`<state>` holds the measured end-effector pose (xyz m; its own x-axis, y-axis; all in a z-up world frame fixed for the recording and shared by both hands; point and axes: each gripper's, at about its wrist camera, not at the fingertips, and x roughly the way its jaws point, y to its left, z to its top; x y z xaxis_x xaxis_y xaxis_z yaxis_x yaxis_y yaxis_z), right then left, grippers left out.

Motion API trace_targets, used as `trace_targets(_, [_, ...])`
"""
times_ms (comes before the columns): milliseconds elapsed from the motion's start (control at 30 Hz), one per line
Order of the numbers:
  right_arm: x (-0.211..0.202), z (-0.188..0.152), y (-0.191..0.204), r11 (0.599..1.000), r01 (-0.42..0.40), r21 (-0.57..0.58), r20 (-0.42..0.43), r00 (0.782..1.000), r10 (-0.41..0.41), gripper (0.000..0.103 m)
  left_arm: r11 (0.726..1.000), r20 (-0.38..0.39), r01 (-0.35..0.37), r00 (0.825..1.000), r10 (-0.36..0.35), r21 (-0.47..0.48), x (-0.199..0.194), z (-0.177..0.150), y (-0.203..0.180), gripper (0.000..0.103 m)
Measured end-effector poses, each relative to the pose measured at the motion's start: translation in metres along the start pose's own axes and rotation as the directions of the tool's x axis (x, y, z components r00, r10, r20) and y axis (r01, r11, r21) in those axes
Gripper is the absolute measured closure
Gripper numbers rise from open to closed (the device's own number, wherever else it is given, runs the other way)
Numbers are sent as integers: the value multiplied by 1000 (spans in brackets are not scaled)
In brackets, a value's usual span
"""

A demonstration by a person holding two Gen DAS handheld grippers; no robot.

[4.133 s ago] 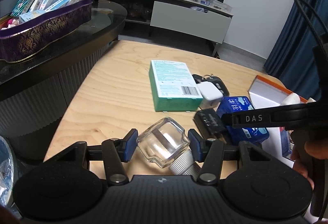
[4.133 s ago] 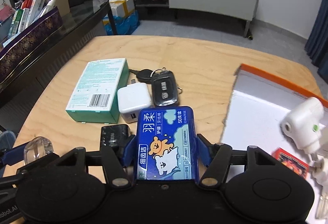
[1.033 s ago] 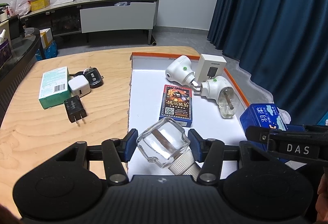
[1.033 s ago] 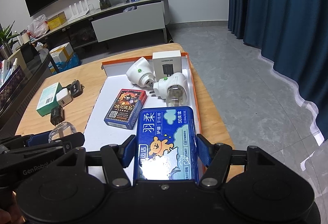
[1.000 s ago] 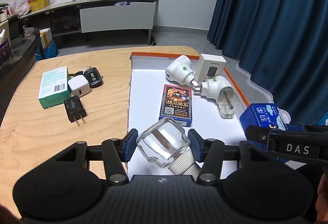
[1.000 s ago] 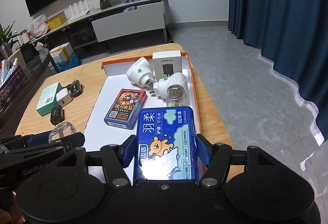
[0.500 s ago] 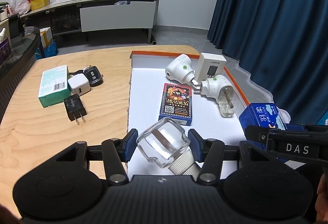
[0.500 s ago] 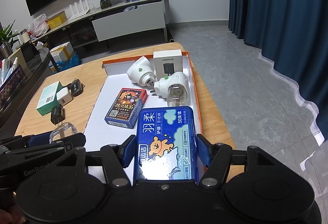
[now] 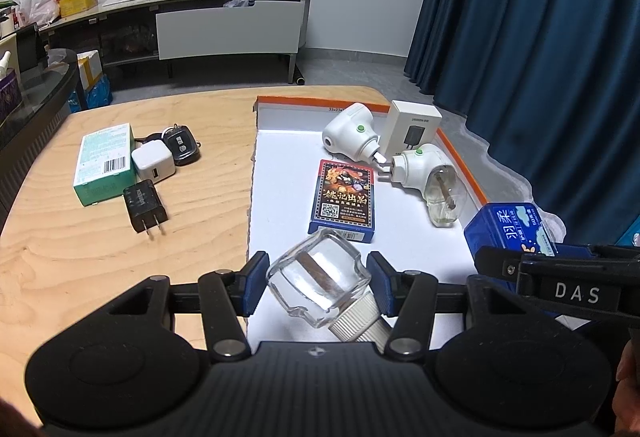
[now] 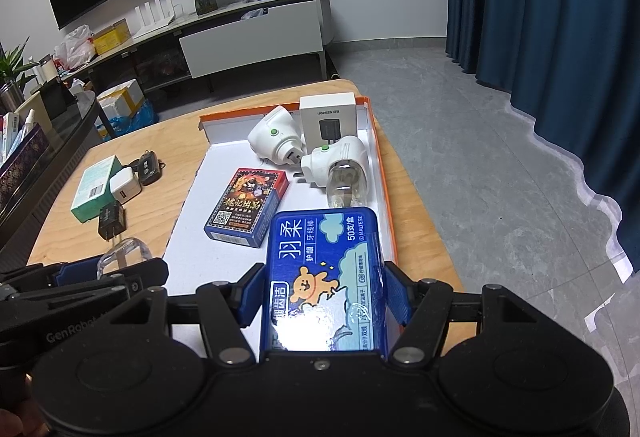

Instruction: Organize rigid objects

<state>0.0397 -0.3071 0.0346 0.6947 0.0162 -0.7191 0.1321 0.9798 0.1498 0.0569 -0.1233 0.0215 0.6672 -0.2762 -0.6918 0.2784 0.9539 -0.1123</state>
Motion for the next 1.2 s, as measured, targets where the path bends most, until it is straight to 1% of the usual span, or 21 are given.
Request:
trace_targets(933, [3,0,-1,1000,0,2,-9,1000,0,29,1000,-16,7,1000,-7,5,4,-3,-4,49])
trace_targets(1200, [8,-5,-4,1000,3,9,-17,1000,-3,29,1000,-26,11,1000,-11,10,7,-4,-5,49])
